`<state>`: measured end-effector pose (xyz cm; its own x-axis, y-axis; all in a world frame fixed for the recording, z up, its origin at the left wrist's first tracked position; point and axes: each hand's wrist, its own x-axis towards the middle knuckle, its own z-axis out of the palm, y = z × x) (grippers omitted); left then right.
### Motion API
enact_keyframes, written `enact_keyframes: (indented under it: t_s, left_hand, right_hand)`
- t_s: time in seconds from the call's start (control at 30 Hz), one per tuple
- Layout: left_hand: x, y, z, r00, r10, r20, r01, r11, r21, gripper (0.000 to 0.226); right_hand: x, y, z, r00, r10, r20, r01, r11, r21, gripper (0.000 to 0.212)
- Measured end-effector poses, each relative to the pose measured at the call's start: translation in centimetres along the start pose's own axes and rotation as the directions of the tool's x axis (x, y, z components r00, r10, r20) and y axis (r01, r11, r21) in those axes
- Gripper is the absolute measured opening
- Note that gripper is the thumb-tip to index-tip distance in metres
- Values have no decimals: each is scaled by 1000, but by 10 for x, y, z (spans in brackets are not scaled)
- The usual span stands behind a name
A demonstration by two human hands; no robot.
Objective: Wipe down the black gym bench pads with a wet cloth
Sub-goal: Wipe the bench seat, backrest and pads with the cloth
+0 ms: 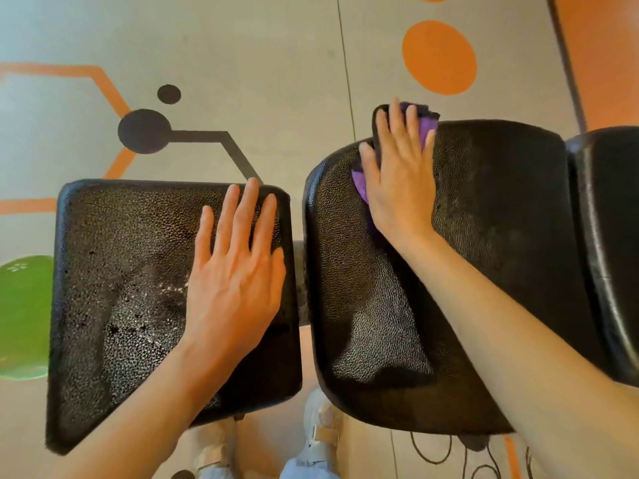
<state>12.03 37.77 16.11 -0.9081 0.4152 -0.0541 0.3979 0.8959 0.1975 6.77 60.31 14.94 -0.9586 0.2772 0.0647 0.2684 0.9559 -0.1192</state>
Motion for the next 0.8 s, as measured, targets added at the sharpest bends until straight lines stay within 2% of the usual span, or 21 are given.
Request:
enact_keyframes:
  t_s: [0.07,0.2,0.27,0.37,0.47,0.57,0.63,0.73,0.8]
  left_hand:
    - [1,1,0,1000,6,-2,-6,1000,-5,59]
    - [0,1,-3,1000,-5,2,5,1000,-8,59]
    - [0,2,-3,1000,1,12,-1,1000,-5,59]
    - [-1,2,-1,1000,-2,7,2,1000,6,58]
    - [0,2,-2,1000,0,1,0,1000,6,58]
    - [-1,1,-3,1000,-10,1,10,1000,-14,58]
    - [-1,2,-4,1000,-5,6,5,1000,-13,58]
    - [-1,3,-2,1000,-2,2,2,1000,-2,58]
    - [-1,3,-1,1000,-6,3,6,1000,-12,58]
  right_hand:
    - [-21,4,-1,1000,-3,12,2,1000,25,55]
    - [-110,18,-13,979,-127,163,131,991,-14,54]
    - [-71,25,-12,983,-132,130,134,991,-6,54]
    - [9,24,-12,999,-31,36,31,999,-8,53]
    - [-27,28,-11,999,-9,35,9,1000,0,53]
    - [-94,40,-16,987,-91,131,94,995,-18,54]
    - [-62,49,-18,987,-105,120,107,994,-16,55]
    - [11,49,-18,999,-4,38,5,1000,-27,55]
    - [-2,48,-16,999,36,29,-36,999,-11,56]
